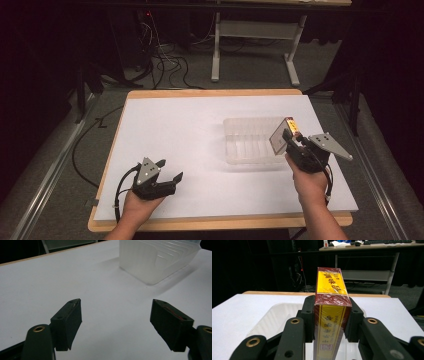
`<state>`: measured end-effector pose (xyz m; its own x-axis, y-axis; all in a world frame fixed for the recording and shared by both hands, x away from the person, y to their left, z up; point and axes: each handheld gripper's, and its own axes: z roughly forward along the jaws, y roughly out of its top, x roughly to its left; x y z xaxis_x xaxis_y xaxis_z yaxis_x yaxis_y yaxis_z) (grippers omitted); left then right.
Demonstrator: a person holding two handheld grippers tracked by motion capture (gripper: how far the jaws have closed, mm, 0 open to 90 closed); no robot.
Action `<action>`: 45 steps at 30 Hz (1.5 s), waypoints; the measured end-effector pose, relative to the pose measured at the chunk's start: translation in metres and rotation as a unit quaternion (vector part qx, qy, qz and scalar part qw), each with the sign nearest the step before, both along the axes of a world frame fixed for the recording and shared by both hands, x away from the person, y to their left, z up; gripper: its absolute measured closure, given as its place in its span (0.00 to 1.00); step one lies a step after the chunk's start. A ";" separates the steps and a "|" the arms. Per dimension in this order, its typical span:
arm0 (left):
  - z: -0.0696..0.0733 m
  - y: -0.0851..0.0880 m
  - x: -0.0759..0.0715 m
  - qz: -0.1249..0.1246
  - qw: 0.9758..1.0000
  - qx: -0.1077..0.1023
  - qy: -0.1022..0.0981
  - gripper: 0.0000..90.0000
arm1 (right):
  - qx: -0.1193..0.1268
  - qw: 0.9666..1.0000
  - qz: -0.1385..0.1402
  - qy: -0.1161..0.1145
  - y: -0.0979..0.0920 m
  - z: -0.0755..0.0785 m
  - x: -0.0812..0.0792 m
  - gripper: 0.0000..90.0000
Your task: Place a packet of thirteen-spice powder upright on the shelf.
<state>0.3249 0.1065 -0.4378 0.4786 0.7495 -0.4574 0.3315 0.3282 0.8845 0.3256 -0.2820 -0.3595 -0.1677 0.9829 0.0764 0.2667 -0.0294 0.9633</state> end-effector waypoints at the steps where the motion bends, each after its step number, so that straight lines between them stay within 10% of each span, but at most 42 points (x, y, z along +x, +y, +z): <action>1: 0.000 0.000 0.000 -0.001 1.000 0.003 -0.001 0.29 | 0.000 1.000 0.000 0.000 0.000 0.000 0.000 0.76; 15: 0.000 0.006 0.001 0.004 1.000 -0.003 0.001 0.29 | -0.021 0.999 -0.035 0.006 0.018 -0.009 0.040 0.76; 45: 0.001 0.006 -0.001 0.006 1.000 -0.004 -0.004 0.30 | -0.047 0.994 -0.080 0.062 0.032 -0.051 0.074 0.75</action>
